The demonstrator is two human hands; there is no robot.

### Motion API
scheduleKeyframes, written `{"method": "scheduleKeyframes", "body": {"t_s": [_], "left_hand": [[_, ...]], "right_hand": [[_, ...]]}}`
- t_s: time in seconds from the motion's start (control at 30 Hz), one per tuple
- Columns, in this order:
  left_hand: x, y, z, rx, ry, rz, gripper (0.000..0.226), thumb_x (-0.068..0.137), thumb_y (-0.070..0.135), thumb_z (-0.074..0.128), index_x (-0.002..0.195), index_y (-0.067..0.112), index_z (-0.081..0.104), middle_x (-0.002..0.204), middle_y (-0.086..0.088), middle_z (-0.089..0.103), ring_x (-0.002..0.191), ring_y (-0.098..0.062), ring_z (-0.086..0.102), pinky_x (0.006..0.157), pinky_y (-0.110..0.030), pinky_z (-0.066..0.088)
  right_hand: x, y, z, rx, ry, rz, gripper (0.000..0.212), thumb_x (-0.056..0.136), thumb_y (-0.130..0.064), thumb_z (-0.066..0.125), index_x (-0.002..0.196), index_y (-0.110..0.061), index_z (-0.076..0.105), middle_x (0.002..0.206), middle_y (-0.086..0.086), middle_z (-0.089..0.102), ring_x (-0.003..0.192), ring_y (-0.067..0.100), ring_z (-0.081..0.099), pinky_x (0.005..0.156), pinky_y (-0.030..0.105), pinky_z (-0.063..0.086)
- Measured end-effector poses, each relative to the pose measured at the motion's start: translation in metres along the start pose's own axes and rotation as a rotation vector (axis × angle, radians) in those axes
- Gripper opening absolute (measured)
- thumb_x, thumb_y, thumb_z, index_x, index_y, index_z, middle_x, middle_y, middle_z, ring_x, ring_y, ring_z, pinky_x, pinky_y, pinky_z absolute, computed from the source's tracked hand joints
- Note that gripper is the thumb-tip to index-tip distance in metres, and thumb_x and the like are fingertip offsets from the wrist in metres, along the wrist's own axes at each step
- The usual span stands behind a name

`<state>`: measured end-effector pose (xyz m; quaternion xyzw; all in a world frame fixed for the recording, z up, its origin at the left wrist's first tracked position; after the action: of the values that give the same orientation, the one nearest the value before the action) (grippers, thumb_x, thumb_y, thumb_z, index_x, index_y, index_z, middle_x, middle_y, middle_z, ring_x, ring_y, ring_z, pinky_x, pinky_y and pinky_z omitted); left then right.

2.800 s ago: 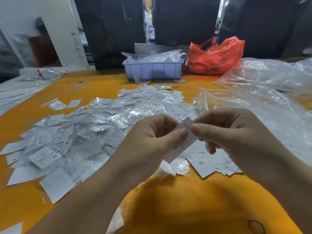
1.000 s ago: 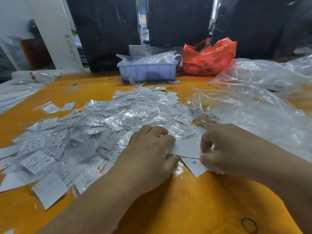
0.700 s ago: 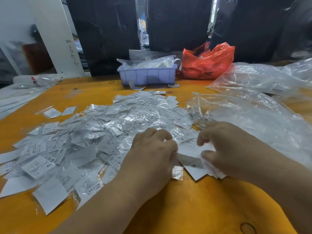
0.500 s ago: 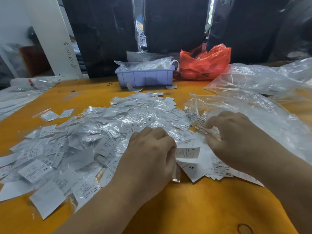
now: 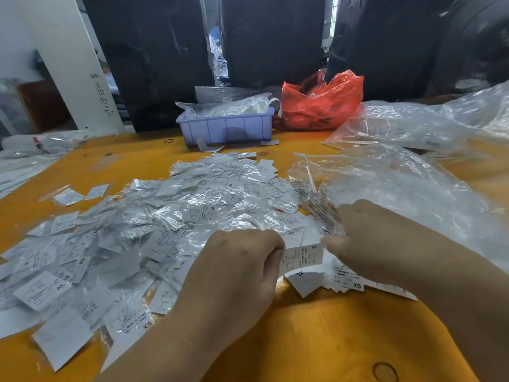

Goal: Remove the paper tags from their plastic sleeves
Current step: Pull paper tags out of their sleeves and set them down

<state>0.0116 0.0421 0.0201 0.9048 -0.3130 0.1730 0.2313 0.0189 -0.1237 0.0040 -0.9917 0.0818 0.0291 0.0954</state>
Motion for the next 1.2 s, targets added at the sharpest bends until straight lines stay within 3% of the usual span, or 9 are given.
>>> {"method": "scheduleKeyframes", "body": {"t_s": [0.07,0.2,0.4,0.57,0.7,0.83,1.0,1.13,1.2], "left_hand": [[0.000,0.001,0.000,0.006,-0.004,0.002,0.017,0.090,0.027,0.051,0.081,0.025,0.066,0.066,0.014,0.059,0.057,-0.007,0.048,0.058,-0.015,0.026],[-0.001,0.000,0.001,-0.007,-0.021,-0.007,0.019,0.090,0.029,0.049,0.082,0.027,0.066,0.066,0.013,0.060,0.060,-0.007,0.050,0.058,-0.016,0.026],[-0.002,0.000,0.000,0.001,-0.034,-0.022,0.016,0.092,0.028,0.052,0.084,0.028,0.065,0.067,0.015,0.057,0.061,-0.006,0.050,0.059,-0.013,0.025],[-0.003,-0.010,-0.004,-0.059,-0.007,-0.093,0.012,0.095,0.027,0.056,0.087,0.030,0.065,0.062,0.021,0.048,0.065,-0.006,0.051,0.055,-0.014,0.031],[-0.003,-0.017,-0.007,-0.078,0.012,-0.133,0.013,0.095,0.029,0.055,0.087,0.031,0.065,0.068,0.021,0.054,0.067,-0.005,0.054,0.054,-0.014,0.040],[-0.003,-0.017,-0.005,-0.100,0.005,-0.141,0.013,0.096,0.030,0.055,0.087,0.030,0.065,0.063,0.020,0.048,0.065,-0.007,0.052,0.055,-0.012,0.039],[-0.003,-0.022,-0.007,-0.182,0.033,-0.204,0.014,0.094,0.028,0.058,0.084,0.030,0.067,0.064,0.018,0.056,0.058,-0.002,0.055,0.046,-0.012,0.037],[-0.004,-0.034,-0.013,-0.334,0.102,-0.290,0.021,0.091,0.022,0.060,0.073,0.029,0.066,0.063,0.023,0.062,0.058,0.005,0.056,0.044,-0.009,0.036],[-0.004,-0.039,-0.016,-0.390,0.126,-0.328,0.022,0.090,0.021,0.061,0.071,0.029,0.066,0.065,0.026,0.063,0.056,0.003,0.055,0.044,-0.009,0.037]], "right_hand": [[-0.001,-0.002,0.005,-0.055,-0.055,0.002,0.029,0.097,-0.045,0.040,0.107,-0.019,0.049,0.104,0.002,0.044,0.092,0.017,0.046,0.073,0.029,0.040],[-0.003,-0.004,0.009,-0.152,-0.094,0.032,0.028,0.094,-0.050,0.043,0.086,-0.023,0.041,0.093,0.002,0.044,0.096,0.021,0.038,0.073,0.031,0.035],[-0.001,-0.003,0.009,-0.230,-0.057,0.044,0.035,0.093,-0.052,0.039,0.103,-0.019,0.048,0.109,0.006,0.037,0.110,0.026,0.036,0.092,0.040,0.035],[0.001,-0.005,0.005,-0.163,-0.006,0.019,0.032,0.094,-0.050,0.041,0.096,-0.020,0.049,0.108,0.003,0.038,0.105,0.023,0.035,0.088,0.038,0.035],[0.005,0.000,0.010,-0.110,-0.058,0.045,0.048,0.092,-0.054,0.044,0.122,-0.019,0.054,0.135,0.006,0.037,0.122,0.025,0.034,0.089,0.037,0.037],[0.008,0.002,0.012,-0.127,-0.049,0.068,0.046,0.092,-0.055,0.041,0.114,-0.018,0.054,0.125,0.004,0.045,0.118,0.025,0.036,0.084,0.036,0.036],[0.010,-0.007,0.003,-0.125,0.082,0.002,0.033,0.093,-0.045,0.042,0.109,-0.018,0.050,0.118,0.003,0.041,0.107,0.024,0.038,0.087,0.039,0.036],[0.004,-0.018,-0.021,0.123,0.339,-0.156,0.038,0.093,-0.036,0.051,0.123,-0.013,0.055,0.114,-0.001,0.047,0.109,0.021,0.041,0.096,0.040,0.041],[-0.004,-0.021,-0.037,0.267,0.497,-0.243,0.035,0.092,-0.026,0.058,0.123,-0.011,0.060,0.112,-0.004,0.054,0.110,0.017,0.048,0.096,0.029,0.042]]}}
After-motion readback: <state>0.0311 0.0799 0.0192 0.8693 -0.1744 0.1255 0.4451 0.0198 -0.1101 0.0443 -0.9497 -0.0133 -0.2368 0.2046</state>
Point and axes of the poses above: each hand's wrist, its own x-axis towards the middle knuckle, its own z-axis out of the palm, y = z × x, the point moved 8 cm from there along x, towards the middle knuckle
